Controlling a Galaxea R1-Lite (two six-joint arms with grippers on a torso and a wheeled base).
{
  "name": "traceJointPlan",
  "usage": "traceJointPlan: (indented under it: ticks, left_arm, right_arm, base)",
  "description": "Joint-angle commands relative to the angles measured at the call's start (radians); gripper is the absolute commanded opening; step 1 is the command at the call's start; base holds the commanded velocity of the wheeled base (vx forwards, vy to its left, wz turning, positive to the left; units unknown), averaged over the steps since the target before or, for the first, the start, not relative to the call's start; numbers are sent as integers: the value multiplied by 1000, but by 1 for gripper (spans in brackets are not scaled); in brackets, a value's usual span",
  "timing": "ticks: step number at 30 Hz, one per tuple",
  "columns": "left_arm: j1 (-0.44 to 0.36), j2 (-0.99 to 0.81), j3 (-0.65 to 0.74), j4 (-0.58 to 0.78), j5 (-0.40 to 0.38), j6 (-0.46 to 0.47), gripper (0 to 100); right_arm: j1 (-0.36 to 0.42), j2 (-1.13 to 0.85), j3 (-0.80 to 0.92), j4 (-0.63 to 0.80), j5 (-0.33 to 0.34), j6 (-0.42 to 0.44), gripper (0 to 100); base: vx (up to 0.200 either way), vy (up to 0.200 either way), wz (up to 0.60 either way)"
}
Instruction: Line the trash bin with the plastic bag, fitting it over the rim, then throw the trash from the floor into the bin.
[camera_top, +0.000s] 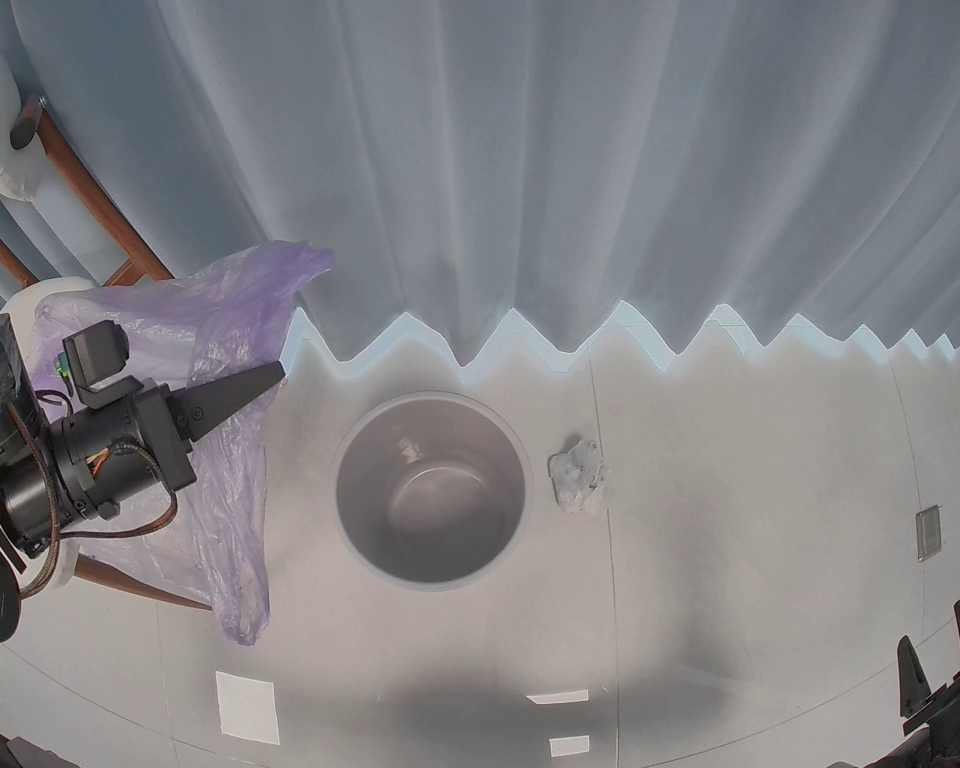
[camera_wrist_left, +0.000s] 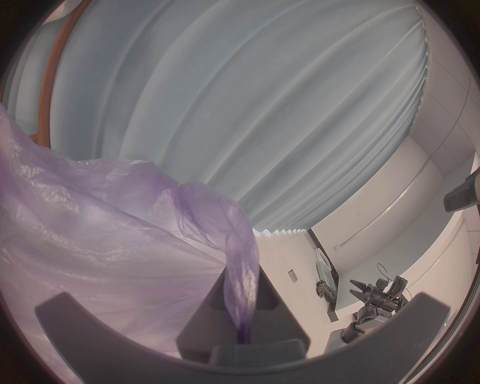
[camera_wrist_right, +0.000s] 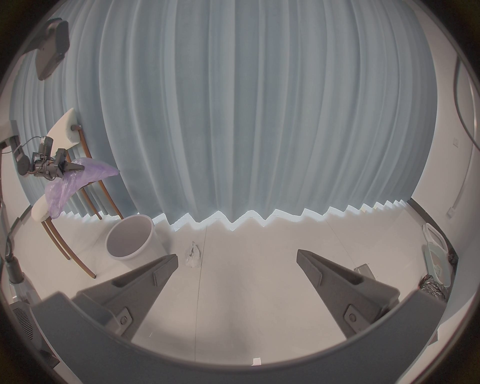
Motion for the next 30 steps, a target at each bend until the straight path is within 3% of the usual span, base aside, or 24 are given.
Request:
traceJointPlan:
  ticks: [1,6,18,30]
  left_arm:
    - [-27,14,2,-34,-1,-27,0]
    - [-111,9,2,-85,4,-99,0]
    - [-209,12,19,-115,8,-100,0]
    - [-315,14,19,-115,117,-96,0]
  right_arm:
    - [0,-17,18,0,-1,0,100]
    - [0,-17,18,0,1,0,100]
    - [0,-17,18,0,1,0,100]
    - [0,-17,18,0,1,0,100]
  base:
    - [0,0,0]
    - [0,0,0]
    - [0,0,0]
    - [0,0,0]
